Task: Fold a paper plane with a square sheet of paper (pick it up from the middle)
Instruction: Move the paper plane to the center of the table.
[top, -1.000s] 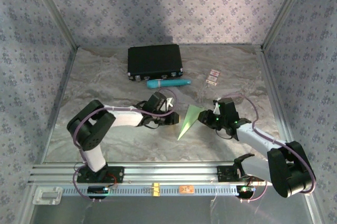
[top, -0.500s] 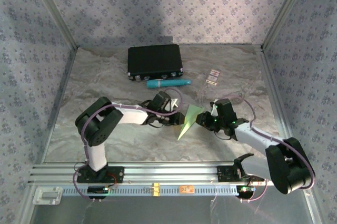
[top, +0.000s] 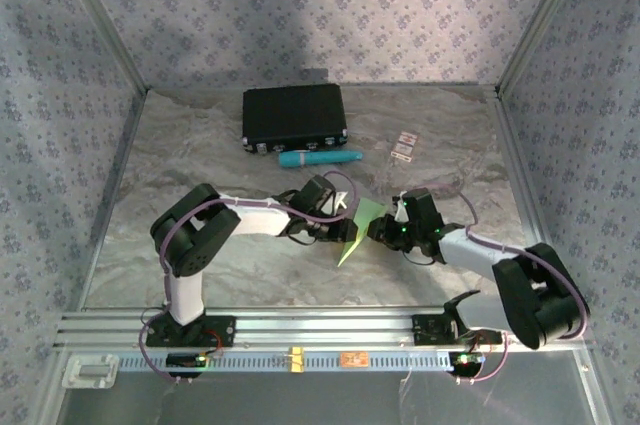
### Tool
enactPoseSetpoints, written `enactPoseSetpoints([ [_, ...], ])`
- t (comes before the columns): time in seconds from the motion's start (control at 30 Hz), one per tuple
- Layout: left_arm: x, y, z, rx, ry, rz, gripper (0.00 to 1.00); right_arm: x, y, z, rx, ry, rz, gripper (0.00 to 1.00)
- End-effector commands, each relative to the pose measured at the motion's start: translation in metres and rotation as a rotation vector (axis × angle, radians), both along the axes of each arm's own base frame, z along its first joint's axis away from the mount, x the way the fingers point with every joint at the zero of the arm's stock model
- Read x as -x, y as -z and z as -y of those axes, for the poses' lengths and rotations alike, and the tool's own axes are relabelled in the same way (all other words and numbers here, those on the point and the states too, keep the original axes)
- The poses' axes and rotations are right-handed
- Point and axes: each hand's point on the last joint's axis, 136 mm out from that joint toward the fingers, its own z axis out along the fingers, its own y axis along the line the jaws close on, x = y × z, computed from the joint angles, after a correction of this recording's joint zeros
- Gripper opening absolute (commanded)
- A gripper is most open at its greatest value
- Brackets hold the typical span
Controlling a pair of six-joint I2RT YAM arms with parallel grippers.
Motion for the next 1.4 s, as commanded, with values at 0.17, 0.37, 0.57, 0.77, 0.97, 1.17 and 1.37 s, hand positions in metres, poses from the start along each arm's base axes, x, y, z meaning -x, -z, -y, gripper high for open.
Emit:
enactPoseSetpoints([
  [0.17, 0.007, 0.0, 0.012, 0.034, 0.047, -0.026, 0.32, -0.004, -0.003, -0.013, -0.048, -0.038, -0.001, 0.24],
  [0.37, 0.008, -0.009, 0.019, 0.083, 0.065, -0.026, 0.28, -0.001, 0.0, -0.01, -0.043, -0.03, -0.008, 0.24],
  [0.57, 0.008, -0.014, 0.019, 0.093, 0.066, -0.017, 0.15, 0.0, 0.0, -0.008, -0.043, -0.023, -0.008, 0.23],
  [0.77, -0.006, -0.027, -0.002, -0.009, -0.036, 0.1, 0.07, -0.003, -0.01, 0.005, -0.004, 0.02, 0.023, 0.24],
  [0.97, -0.026, -0.029, -0.071, -0.412, -0.242, 0.271, 0.01, -0.006, -0.023, 0.015, 0.05, 0.045, 0.063, 0.25],
  [1.17, -0.026, -0.021, -0.099, -0.588, -0.327, 0.267, 0.0, -0.011, -0.029, 0.011, 0.044, 0.043, 0.077, 0.26],
  [1.37, -0.025, -0.017, -0.102, -0.597, -0.359, 0.25, 0.01, -0.012, -0.032, 0.008, 0.042, 0.039, 0.085, 0.26],
])
